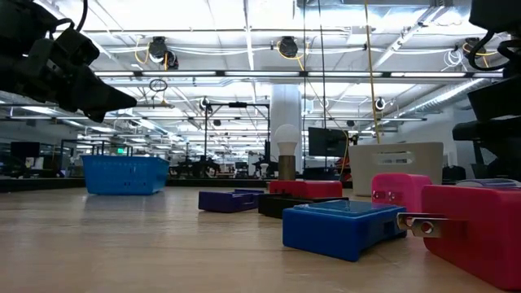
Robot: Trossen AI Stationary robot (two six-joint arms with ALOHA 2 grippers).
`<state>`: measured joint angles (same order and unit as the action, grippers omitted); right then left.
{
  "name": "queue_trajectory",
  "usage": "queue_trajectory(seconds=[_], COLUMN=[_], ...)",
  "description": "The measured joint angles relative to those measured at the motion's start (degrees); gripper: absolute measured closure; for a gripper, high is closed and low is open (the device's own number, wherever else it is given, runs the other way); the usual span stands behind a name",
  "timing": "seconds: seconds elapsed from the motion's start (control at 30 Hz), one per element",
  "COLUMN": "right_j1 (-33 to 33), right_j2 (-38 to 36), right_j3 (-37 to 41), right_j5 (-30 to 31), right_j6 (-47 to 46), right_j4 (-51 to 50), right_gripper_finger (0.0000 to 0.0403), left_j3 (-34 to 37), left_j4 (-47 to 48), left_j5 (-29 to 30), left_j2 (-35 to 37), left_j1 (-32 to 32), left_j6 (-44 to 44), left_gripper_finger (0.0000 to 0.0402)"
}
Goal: Pick & Place Office items
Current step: Put the gray charger adapter into the gray bin
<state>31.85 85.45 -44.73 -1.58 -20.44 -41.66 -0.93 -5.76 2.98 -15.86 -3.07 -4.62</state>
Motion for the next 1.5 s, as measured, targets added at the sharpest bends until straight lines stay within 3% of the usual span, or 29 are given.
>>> queue_trajectory(seconds=[0.07,0.27,0.6,0.77,1.03,1.3,1.5], right_j1=[0.0,-0.3,-2.8,-4.1,-4.3,-10.4,-13.1], right_j2=[0.0,-2.0,-23.0,-34.5,-50.5,-64.3,-69.1], right_j3=[0.0,0.2,1.5,9.6,27.9,34.4,37.2], right_j5=[0.1,0.3,5.0,9.2,12.7,12.0,10.1], right_j6=[-0.9,-1.0,6.8,6.0,11.8,15.5,16.6], right_j4=[0.1,4.1,16.8,26.6,56.3,57.7,58.0], right_gripper_finger=[0.0197,0.0198,0.0198,0.0198,0.0198,0.0198,0.0198], left_j3=[0.0,0.0,0.0,0.0,0.0,0.0,0.0], left_j4=[0.0,0.0,0.0,0.9,1.3,1.3,1.3], left_j5=[0.0,0.0,0.0,0.0,0.0,0.0,0.0], left_j2=[0.0,0.0,0.0,0.0,0.0,0.0,0.0], left_j1=[0.0,0.0,0.0,0.0,0.0,0.0,0.0], left_j6=[0.0,0.0,-0.2,-0.1,0.0,0.1,0.3], left_gripper_finger=[0.0376,0.0376,0.0376,0.0376,0.0376,0.0376,0.0376])
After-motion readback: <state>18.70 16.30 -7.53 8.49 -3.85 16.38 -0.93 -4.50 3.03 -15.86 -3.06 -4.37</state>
